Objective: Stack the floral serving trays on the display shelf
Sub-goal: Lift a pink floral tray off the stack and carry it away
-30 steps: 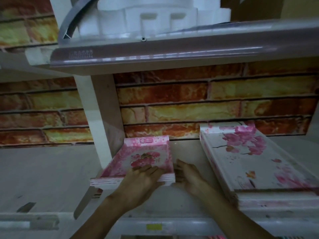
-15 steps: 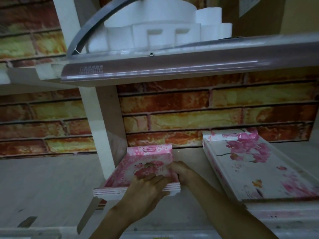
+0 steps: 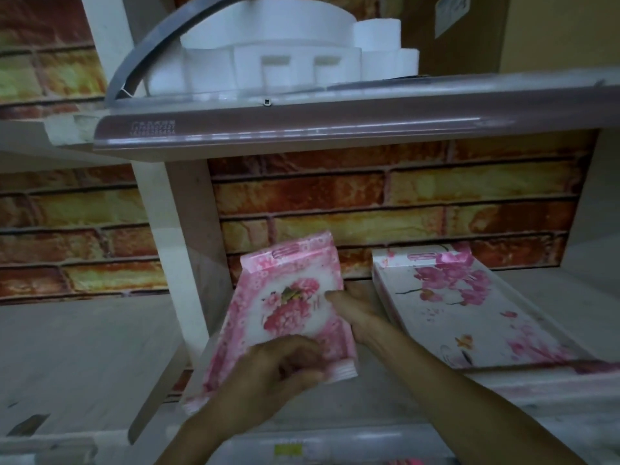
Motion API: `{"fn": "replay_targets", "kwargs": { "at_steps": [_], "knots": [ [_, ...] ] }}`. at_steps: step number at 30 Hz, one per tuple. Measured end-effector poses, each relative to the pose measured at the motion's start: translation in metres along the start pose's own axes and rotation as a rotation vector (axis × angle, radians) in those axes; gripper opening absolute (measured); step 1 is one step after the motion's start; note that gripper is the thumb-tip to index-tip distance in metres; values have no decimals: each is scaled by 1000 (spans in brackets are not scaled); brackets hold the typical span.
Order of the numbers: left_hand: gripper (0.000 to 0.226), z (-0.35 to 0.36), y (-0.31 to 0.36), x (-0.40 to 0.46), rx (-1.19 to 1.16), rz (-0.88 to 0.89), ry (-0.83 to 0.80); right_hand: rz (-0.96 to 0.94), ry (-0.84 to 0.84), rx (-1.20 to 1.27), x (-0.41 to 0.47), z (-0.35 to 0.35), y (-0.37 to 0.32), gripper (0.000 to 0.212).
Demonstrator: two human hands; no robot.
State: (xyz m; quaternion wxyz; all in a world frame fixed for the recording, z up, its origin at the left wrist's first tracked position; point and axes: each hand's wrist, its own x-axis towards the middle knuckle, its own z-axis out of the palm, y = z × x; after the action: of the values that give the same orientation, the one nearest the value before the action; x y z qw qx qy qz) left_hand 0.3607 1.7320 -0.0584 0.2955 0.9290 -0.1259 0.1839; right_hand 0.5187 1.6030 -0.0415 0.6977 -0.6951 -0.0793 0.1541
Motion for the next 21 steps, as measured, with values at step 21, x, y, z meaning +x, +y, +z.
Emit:
{"fn": "replay_targets", "kwargs": {
  "at_steps": [21],
  "knots": [
    [54, 86, 17, 116, -474, -587, 354, -269, 173, -101, -45, -201, -37, 18]
  ]
}}
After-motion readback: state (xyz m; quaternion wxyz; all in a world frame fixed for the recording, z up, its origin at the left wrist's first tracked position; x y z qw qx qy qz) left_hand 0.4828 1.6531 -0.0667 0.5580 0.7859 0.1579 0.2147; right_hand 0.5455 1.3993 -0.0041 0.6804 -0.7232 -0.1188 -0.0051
